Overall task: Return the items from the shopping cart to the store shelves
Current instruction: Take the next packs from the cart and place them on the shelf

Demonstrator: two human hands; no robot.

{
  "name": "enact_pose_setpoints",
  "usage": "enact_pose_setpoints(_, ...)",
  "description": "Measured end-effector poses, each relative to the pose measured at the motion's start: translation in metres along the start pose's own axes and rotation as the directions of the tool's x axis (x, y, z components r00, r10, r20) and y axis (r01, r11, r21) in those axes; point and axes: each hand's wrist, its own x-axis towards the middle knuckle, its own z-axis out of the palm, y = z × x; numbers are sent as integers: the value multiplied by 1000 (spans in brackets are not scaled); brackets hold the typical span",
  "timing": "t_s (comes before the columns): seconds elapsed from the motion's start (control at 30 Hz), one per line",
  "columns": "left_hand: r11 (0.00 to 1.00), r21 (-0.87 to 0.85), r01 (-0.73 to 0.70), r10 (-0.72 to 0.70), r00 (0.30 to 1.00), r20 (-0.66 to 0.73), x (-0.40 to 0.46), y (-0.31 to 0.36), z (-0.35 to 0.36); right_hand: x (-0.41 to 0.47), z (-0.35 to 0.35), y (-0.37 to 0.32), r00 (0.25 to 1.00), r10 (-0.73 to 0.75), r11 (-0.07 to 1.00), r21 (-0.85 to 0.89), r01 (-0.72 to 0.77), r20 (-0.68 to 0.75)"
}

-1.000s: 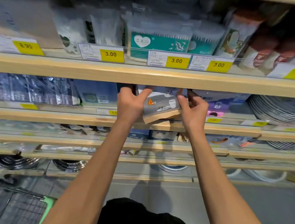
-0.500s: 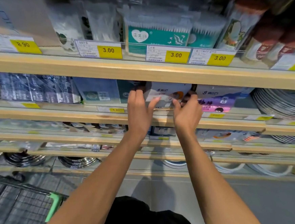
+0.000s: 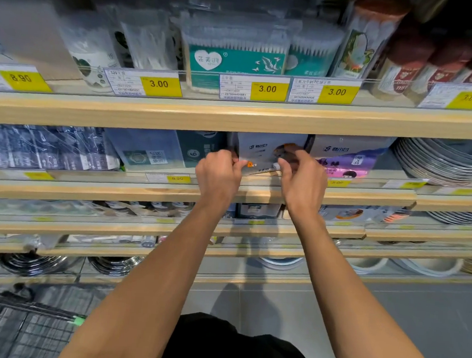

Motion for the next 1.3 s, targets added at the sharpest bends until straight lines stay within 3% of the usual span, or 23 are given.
enact_pose_setpoints(0.13, 993, -101, -54, 37, 985, -167, -11, -2, -2, -1, -2, 1, 998, -50, 997, 53, 52, -41)
enact_pose_setpoints(0.3, 921, -380, 88, -167, 969, -180, -17, 11, 10, 1, -2, -4, 997, 12, 997, 72, -6, -82)
enact_pose_setpoints(0.37, 907, -416, 68, -156, 971, -182, -18, 17, 14, 3, -1, -5, 997, 11, 998, 62, -7, -79)
enact_pose_setpoints(0.5, 934, -353, 64, -126, 980, -154, -11, 22, 10, 5, 0, -4, 1000, -30, 999, 26, 29, 9)
enact_pose_setpoints(0.57, 994, -102, 29, -34, 998, -47, 2, 21, 3, 7, 1, -4, 995, -62, 998, -25, 64, 81)
enact_pose_setpoints(0.63, 974, 202, -101, 72, 986, 148, 16, 26, -6, 9, 2, -5, 980, -102, 989, -85, 118, 171)
enact_pose_setpoints(0.7, 933, 329, -148, 49, 956, 291, 27, 35, -16, 12, 5, -8, 961, -151, 977, -115, 181, 233)
enact_pose_setpoints(0.77, 900, 401, -174, 38, 945, 324, 31, 34, -20, 14, 8, -12, 952, -179, 973, -101, 209, 248)
enact_pose_setpoints(0.9, 957, 269, -109, 98, 994, 55, 18, 18, -18, 6, 7, -9, 962, -177, 984, 69, 166, 210)
enact_pose_setpoints(1.0, 1000, 23, -13, 13, 1000, -8, 0, 13, -15, -8, 2, 6, 982, -186, 958, 228, 173, 40)
enact_pose_setpoints(1.07, 998, -64, -12, 10, 1000, -19, -6, 15, -15, -14, -2, 18, 985, -112, 940, 309, 147, -128)
enact_pose_setpoints(1.17, 985, -169, -34, 36, 999, 10, -11, 23, -11, -16, -15, 34, 941, 117, 932, 362, 6, -316)
enact_pose_setpoints(1.23, 977, -211, -30, 39, 999, 38, -15, 28, -9, -5, -26, 47, 892, 281, 915, 380, -138, -353)
enact_pose_setpoints(1.3, 964, -265, -32, 48, 998, 52, -19, 32, -7, 16, -37, 62, 865, 400, 882, 385, -273, -302)
